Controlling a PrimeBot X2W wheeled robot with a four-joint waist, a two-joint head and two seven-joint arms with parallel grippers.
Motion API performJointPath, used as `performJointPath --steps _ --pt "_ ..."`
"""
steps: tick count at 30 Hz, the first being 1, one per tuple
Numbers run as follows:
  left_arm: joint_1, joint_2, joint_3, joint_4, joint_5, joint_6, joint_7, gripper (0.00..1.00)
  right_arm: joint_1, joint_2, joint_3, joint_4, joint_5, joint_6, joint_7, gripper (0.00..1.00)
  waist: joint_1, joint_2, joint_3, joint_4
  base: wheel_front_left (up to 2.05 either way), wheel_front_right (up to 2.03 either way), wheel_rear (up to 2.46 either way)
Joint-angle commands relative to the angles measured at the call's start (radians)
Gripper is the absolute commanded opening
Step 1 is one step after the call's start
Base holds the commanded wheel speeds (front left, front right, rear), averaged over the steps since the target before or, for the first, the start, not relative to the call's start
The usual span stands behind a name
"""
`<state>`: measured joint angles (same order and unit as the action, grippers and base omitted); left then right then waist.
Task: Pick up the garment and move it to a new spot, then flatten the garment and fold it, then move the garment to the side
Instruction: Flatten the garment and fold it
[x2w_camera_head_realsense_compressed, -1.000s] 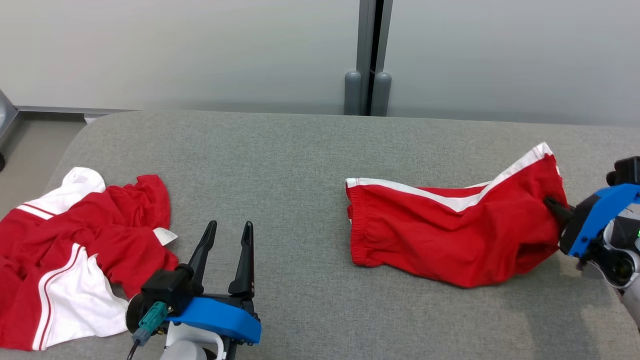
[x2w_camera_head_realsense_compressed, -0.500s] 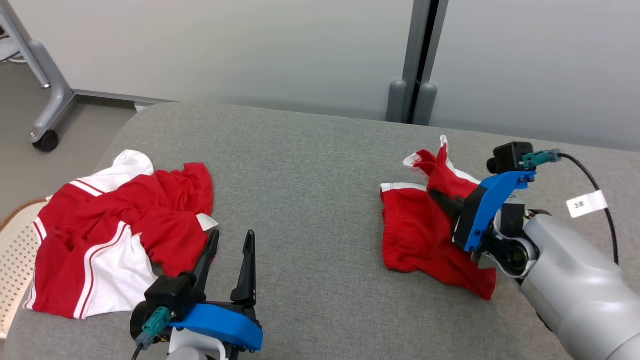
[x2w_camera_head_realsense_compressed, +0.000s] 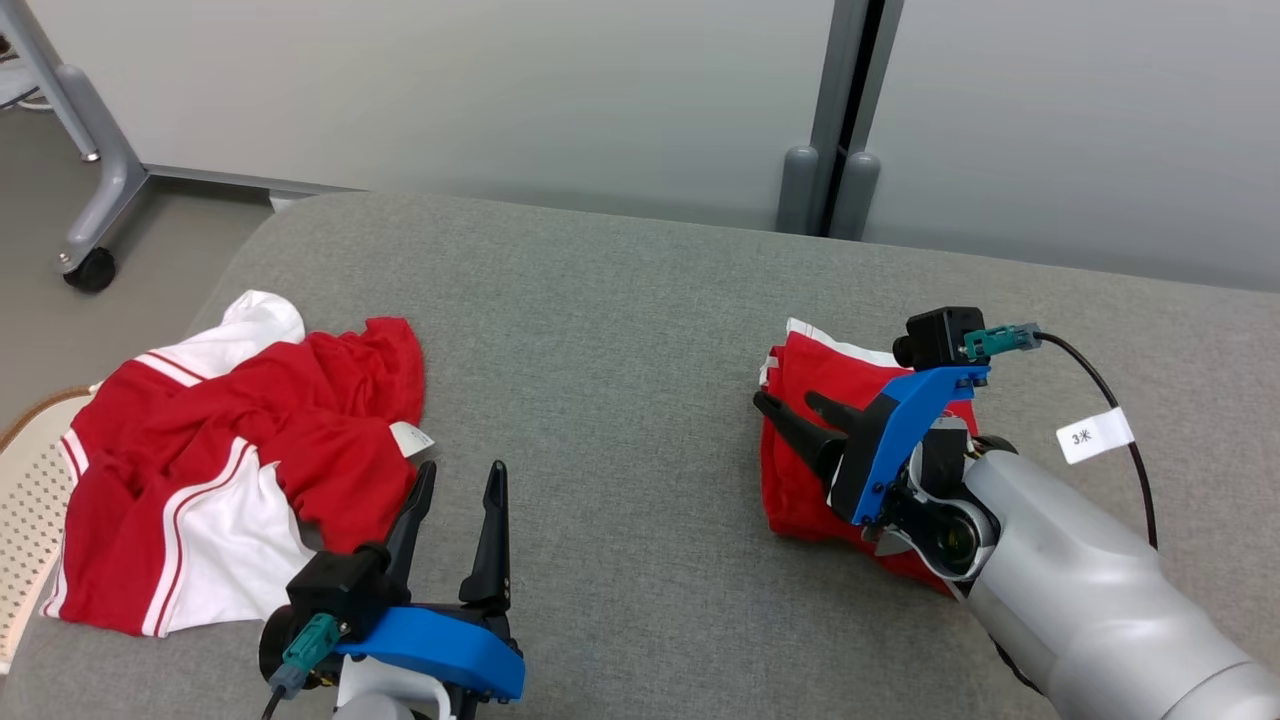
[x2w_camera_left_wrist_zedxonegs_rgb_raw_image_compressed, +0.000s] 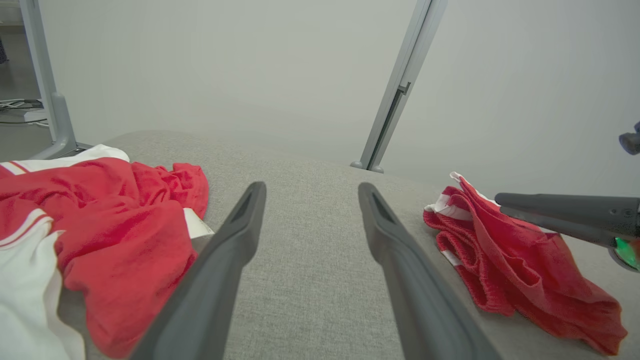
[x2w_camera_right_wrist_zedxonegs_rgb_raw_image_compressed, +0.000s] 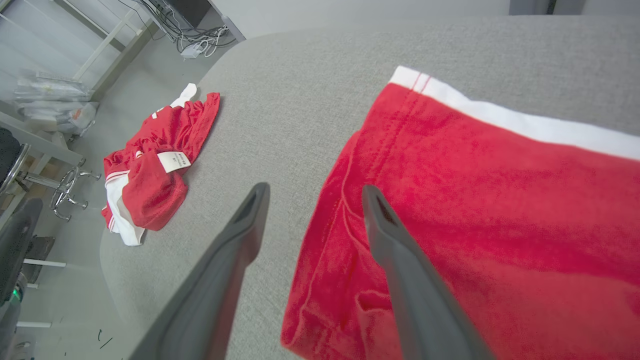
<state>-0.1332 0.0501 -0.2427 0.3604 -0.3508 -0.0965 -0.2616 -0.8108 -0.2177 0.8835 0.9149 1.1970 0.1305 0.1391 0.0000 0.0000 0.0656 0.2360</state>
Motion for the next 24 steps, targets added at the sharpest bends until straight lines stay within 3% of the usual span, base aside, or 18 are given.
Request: performJointPath --steps 1,5,9,15,18,24 --pt "-0.008 0.001 0.001 0.0 -0.002 0.004 -0.005 1.0 0.02 -0.005 -0.002 -0.028 0.018 0.0 -0.032 1.0 0.0 0.0 -0.003 -0.01 0.0 0.0 0.0" --pt "-0.01 0.001 0.007 -0.004 0.001 0.004 -0.005 1.0 0.036 -0.038 -0.005 -0.147 0.054 0.0 -0.137 1.0 0.0 0.0 -0.007 -0.039 0.0 0.0 0.0" --pt "-0.008 0.001 0.016 -0.015 0.007 0.003 -0.005 1.0 0.054 -0.119 -0.015 -0.263 0.063 0.0 -0.28 1.0 0.0 0.0 -0.012 -0.066 0.0 0.0 0.0" --pt "0.0 0.001 0.023 -0.057 0.028 -0.006 -0.005 1.0 0.084 -0.241 -0.061 -0.285 -0.008 0.0 -0.4 1.0 0.0 0.0 -0.021 -0.092 0.0 0.0 0.0" --pt "0.012 0.001 0.035 -0.087 0.035 -0.004 -0.005 1.0 0.123 -0.281 -0.195 -0.319 -0.091 0.0 -0.404 1.0 0.0 0.0 -0.025 -0.107 0.0 0.0 0.0" --pt "0.037 0.001 0.072 -0.136 0.044 0.003 -0.005 1.0 0.333 -0.226 -0.501 -0.463 -0.315 0.0 -0.404 1.0 0.0 0.0 -0.039 -0.158 0.0 0.0 0.0"
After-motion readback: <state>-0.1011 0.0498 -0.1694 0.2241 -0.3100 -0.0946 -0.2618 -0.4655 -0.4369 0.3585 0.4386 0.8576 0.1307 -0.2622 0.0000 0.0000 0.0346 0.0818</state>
